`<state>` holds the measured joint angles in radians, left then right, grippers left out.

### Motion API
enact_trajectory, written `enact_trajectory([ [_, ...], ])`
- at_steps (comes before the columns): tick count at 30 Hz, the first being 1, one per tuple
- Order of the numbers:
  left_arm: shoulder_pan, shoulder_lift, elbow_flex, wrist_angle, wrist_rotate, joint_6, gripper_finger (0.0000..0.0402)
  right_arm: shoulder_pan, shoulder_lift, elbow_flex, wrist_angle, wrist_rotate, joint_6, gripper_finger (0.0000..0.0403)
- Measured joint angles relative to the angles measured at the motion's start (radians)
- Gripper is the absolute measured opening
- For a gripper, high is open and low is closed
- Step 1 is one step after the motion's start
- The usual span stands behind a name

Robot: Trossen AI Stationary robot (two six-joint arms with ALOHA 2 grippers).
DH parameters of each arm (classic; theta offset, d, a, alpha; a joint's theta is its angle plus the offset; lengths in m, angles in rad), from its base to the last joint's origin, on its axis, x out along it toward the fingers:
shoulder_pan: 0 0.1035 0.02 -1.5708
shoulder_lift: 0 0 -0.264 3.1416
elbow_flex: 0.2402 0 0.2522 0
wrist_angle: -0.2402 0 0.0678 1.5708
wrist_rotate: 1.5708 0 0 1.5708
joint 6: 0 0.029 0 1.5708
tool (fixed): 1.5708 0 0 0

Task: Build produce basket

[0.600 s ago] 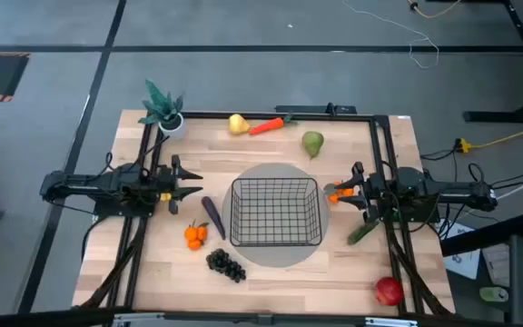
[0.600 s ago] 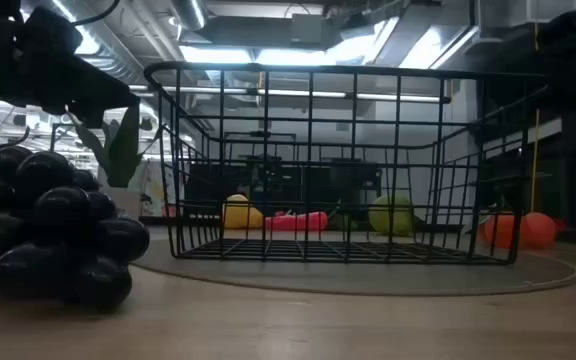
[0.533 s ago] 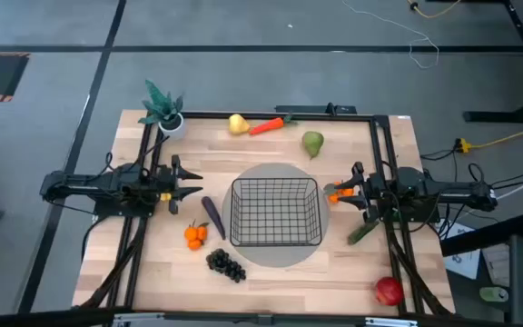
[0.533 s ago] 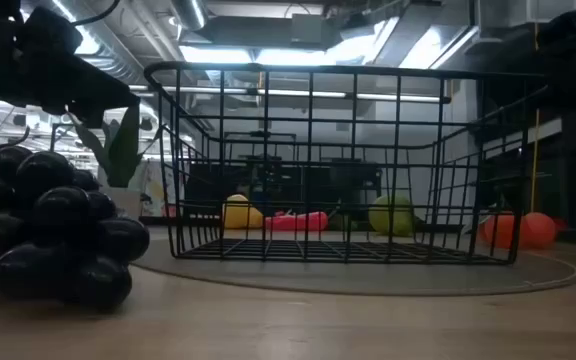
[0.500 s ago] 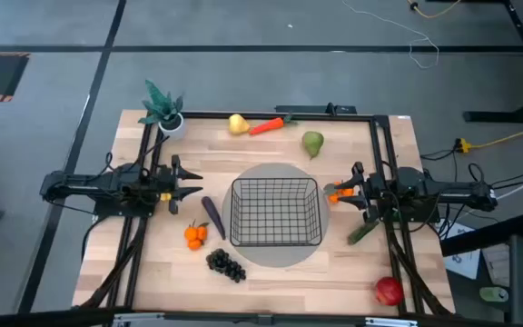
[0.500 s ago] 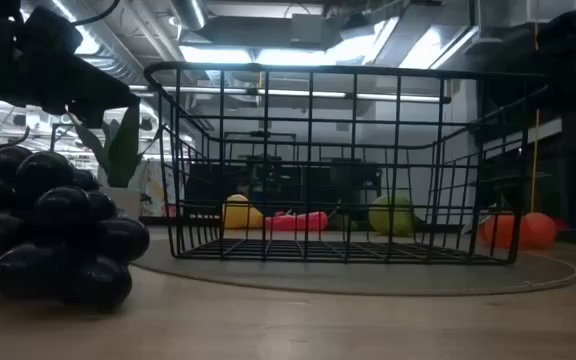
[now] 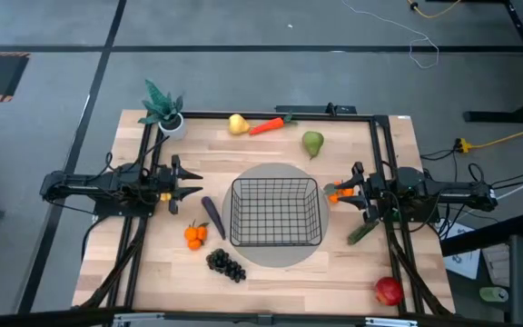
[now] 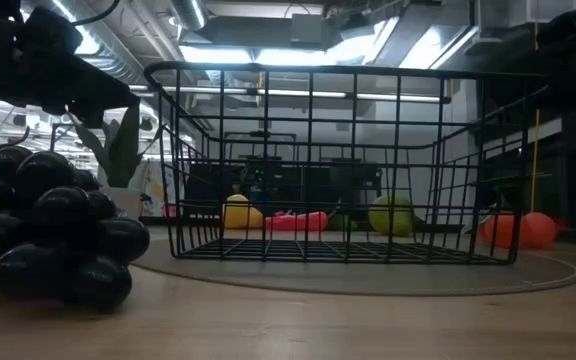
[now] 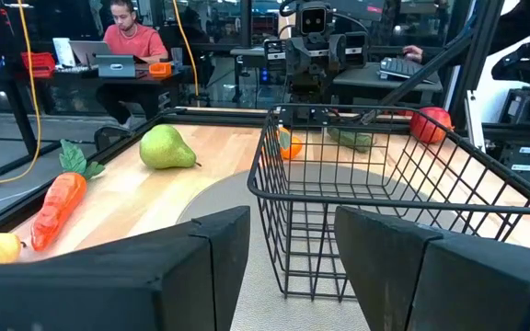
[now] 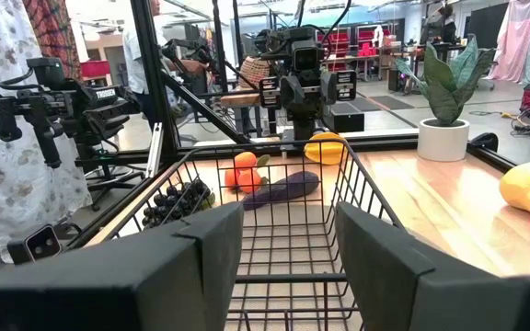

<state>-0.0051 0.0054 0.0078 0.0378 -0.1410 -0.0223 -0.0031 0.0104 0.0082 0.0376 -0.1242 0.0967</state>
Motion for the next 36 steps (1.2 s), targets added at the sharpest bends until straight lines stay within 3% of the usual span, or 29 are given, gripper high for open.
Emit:
enact_trajectory([
  [31,0.000,0.000,0.000,0.000,0.000,0.000,0.0151,0.000,0.000,0.000,0.000,0.000,0.000,0.0174],
  [36,0.000,0.000,0.000,0.000,0.000,0.000,0.0151,0.000,0.000,0.000,0.000,0.000,-0.114,0.0174],
])
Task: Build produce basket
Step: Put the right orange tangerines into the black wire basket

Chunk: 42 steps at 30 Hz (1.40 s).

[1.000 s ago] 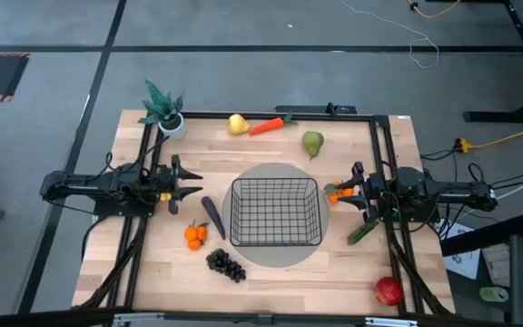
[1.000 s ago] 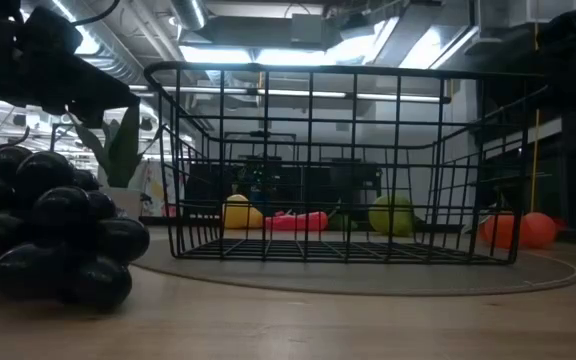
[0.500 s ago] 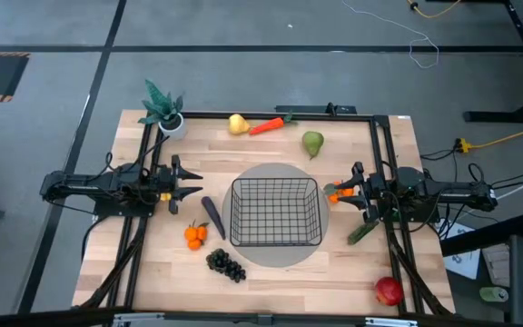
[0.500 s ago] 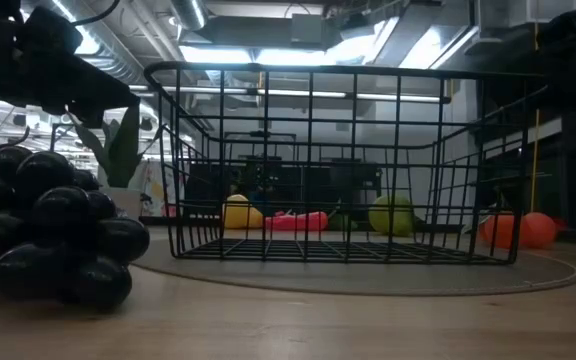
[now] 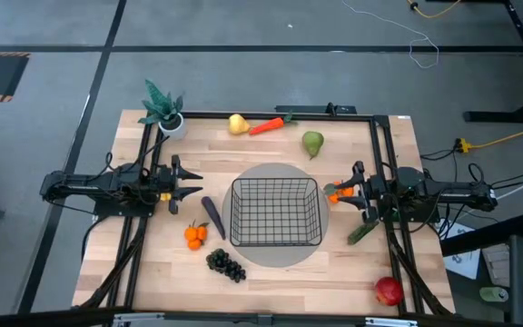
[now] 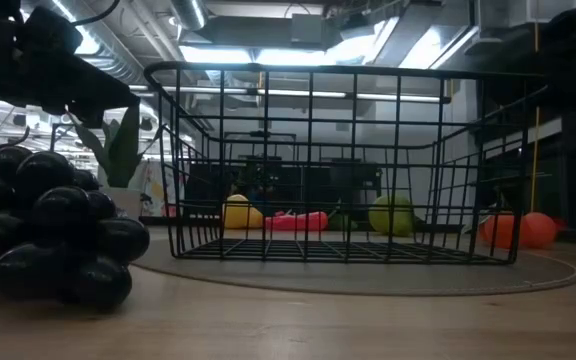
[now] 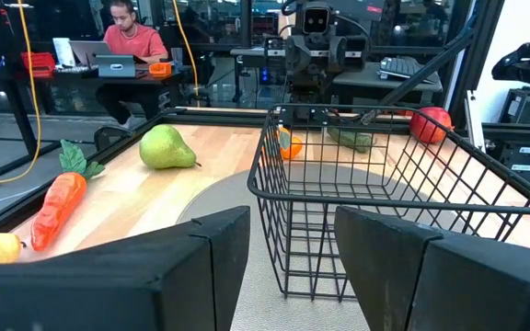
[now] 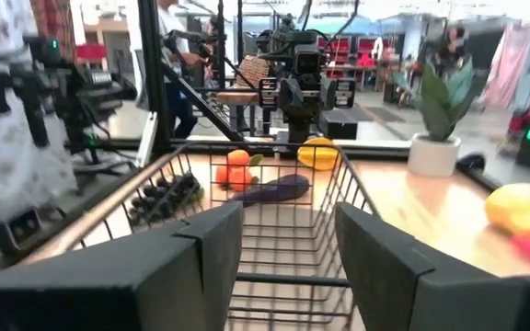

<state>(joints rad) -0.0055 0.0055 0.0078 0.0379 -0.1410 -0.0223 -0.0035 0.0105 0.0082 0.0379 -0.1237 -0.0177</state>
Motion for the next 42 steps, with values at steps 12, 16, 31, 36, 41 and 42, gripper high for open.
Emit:
enact_trajectory([
  [12,0.000,0.000,0.000,0.000,0.000,0.000,0.0151,0.000,0.000,0.000,0.077,0.000,0.278,0.0174],
  [16,0.000,0.000,0.000,0.000,0.000,0.000,0.0151,0.000,0.000,0.000,0.140,0.000,0.332,0.0174],
  [31,0.000,0.000,0.000,0.078,-0.007,0.108,0.0151,0.000,0.000,0.000,0.330,0.005,0.291,0.0174],
  [36,0.000,0.000,0.000,0.281,-0.006,0.077,0.0151,0.000,0.001,0.000,0.514,0.152,0.211,0.0174],
  [41,0.000,0.000,0.000,0.480,-0.006,0.049,0.0151,0.000,0.005,0.057,0.497,0.363,0.110,0.0174],
  [42,0.000,0.000,0.000,0.498,-0.007,0.062,0.0151,0.000,0.012,0.079,0.459,0.400,0.095,0.0174],
])
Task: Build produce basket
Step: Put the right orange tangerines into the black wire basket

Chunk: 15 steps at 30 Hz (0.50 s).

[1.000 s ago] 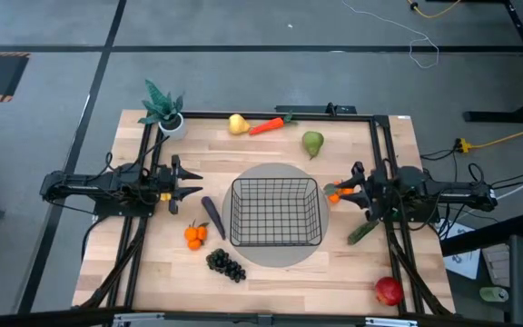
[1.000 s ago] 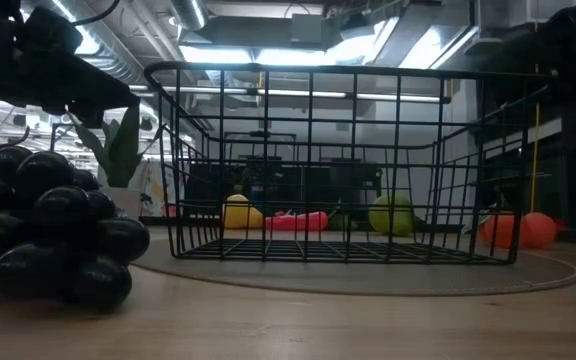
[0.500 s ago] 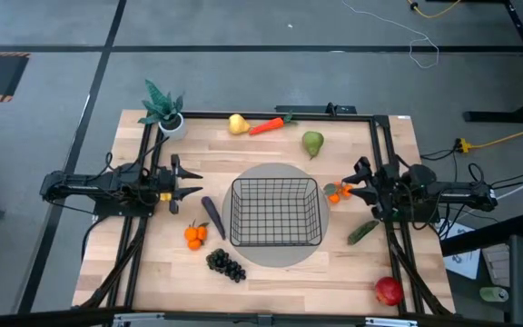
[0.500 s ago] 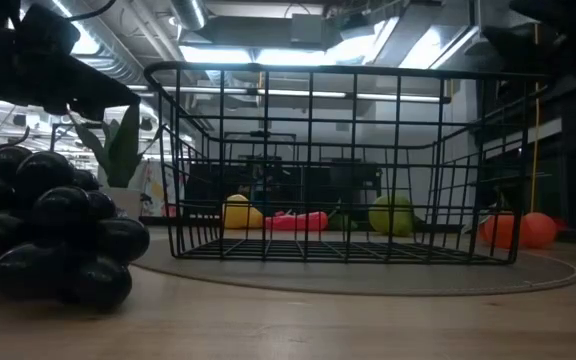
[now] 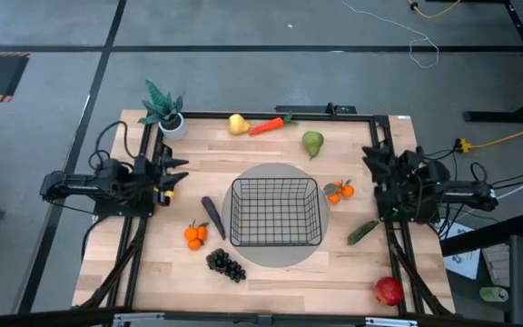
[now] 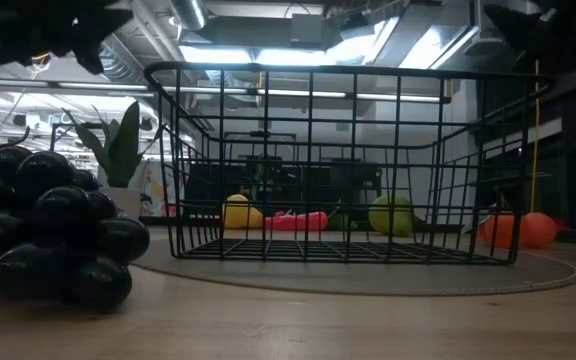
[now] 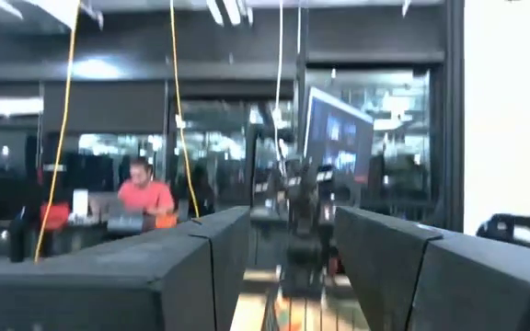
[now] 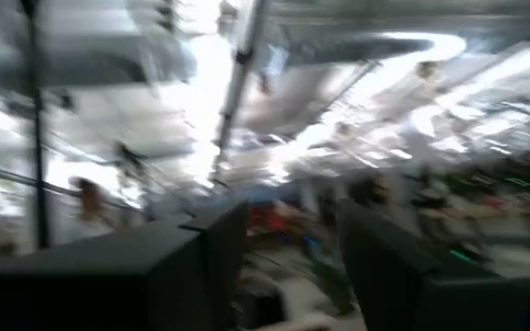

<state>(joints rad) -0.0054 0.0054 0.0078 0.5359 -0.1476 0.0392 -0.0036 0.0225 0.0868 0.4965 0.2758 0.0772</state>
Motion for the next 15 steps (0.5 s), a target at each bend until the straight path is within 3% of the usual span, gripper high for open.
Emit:
enact_trajectory([
  [9,0.000,0.002,0.000,0.023,-0.078,0.225,0.0151,0.000,0.246,0.262,-0.428,0.336,0.034,0.0174],
  [12,0.000,0.002,0.000,0.023,-0.078,0.233,0.0151,-0.006,0.379,0.395,-0.713,0.347,0.219,0.0174],
  [15,0.000,0.002,0.000,0.025,-0.078,0.232,0.0151,-0.026,0.529,0.535,-1.032,0.287,0.460,0.0174],
])
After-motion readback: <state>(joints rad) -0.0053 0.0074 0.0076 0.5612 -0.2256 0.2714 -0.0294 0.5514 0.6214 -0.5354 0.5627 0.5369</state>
